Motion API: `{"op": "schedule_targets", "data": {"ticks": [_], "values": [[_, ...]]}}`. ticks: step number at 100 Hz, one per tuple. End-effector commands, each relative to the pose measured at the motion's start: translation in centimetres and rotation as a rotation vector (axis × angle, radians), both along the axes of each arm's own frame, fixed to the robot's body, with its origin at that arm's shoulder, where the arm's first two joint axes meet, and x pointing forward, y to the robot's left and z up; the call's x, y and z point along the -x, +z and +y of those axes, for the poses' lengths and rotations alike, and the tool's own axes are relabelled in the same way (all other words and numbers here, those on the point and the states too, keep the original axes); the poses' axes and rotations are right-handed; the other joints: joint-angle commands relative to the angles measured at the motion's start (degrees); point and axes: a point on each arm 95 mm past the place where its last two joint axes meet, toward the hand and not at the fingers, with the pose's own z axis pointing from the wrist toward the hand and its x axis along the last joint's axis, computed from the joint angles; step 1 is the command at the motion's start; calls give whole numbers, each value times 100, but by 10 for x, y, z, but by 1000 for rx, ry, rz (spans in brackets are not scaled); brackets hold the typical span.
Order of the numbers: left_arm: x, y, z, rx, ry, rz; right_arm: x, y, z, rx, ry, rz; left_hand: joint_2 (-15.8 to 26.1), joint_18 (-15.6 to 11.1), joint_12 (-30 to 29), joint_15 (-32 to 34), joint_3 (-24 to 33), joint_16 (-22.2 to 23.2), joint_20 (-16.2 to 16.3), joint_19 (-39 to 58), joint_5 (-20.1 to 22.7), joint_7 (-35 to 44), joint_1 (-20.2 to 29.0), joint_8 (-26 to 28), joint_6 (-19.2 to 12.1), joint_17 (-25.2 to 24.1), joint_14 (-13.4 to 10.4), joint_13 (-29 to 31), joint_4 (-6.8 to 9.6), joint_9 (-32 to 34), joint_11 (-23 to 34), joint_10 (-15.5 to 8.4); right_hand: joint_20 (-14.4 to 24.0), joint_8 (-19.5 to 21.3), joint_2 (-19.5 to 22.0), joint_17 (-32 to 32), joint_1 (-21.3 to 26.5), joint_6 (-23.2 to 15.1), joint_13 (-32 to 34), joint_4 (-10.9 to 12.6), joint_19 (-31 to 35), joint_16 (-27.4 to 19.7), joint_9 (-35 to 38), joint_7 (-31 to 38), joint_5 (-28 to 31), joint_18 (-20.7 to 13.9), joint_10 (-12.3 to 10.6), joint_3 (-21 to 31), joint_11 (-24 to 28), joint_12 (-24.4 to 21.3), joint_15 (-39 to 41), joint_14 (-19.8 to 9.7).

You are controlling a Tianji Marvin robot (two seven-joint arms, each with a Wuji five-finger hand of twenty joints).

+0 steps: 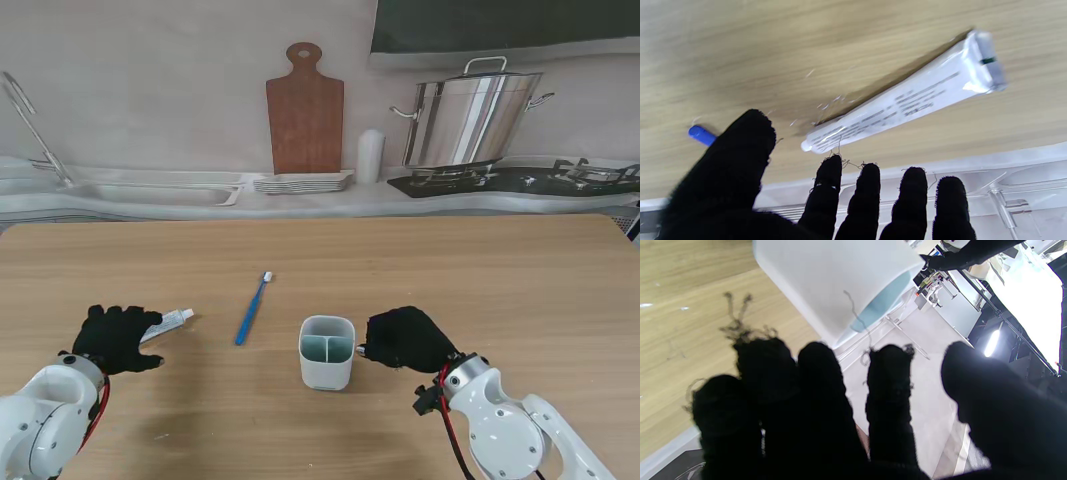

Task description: Organize toothpaste and toothbrush

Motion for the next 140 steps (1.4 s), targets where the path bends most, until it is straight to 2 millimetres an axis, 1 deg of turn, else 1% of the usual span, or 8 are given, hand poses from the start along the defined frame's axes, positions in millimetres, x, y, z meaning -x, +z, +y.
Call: {"op": "schedule_targets", "data": {"ticks": [1,12,27,45,96,112,126,140], "values": [[6,-6,8,-25,11,38,3,-3,2,5,9,17,-207,77,215,-14,264,158,106,-48,-293,-6,-105,64,195,-113,88,-211,131,-371,87,135,6,19,90,-26,-225,-24,13,137,7,-80,14,8,100,29,337,-32,-23,-12,-4,69],[9,-10,18,-50,25,68,3,-3,2,5,7,18,-389,-22,516,84,549,445,285,-116,-721,46,-149,242,282,-285,0,-742,156,-1222,154,325,6,19,89,-26,-226,-24,15,136,7,-79,13,8,100,29,339,-33,-24,-12,-1,62],[12,-16,30,-76,53,95,3,-3,1,6,5,17,-478,-26,871,265,795,792,576,-8,-1006,160,-111,533,290,-391,-103,-1028,187,-1341,-243,307,7,19,89,-26,-224,-24,16,137,6,-81,14,8,100,29,335,-32,-24,-11,-5,68],[12,-24,40,-99,72,115,3,-3,2,7,8,19,-445,-327,1253,798,973,1531,1064,338,-1023,415,4,780,317,-528,-210,-1022,235,-1279,213,247,7,20,98,-26,-230,-24,16,138,6,-79,14,8,101,29,335,-36,-24,-11,0,67],[4,-39,56,-106,104,128,2,-4,3,12,13,26,-391,-419,1284,964,1222,1735,1108,471,-1220,946,159,1109,356,-373,-236,-718,242,-1247,794,207,8,20,90,-26,-223,-30,16,138,6,-83,8,7,97,29,337,-33,-25,-11,-8,68],[4,-39,58,-117,108,125,2,-5,4,13,17,28,-260,-428,850,700,886,1419,1010,377,-1247,-1133,169,160,390,-473,-155,-981,325,-1370,-358,293,8,20,100,-26,-228,-29,15,139,6,-81,6,7,97,29,333,-34,-21,-10,-4,67],[1,-42,60,-129,120,141,2,-5,4,14,18,28,-231,-422,1190,646,795,1287,988,349,-1306,-1449,200,914,426,-480,-115,-989,392,-1422,-514,340,8,20,102,-26,-230,-28,17,140,6,-82,4,7,98,29,333,-37,-20,-10,-6,64],[0,-45,62,-128,129,150,2,-5,4,15,19,29,-153,-438,1045,651,722,1257,952,328,-1324,-1684,214,999,422,-442,-127,-991,380,-1433,-672,342,8,20,94,-26,-227,-29,15,140,6,-81,2,7,97,29,332,-35,-21,-11,-5,68]]}}
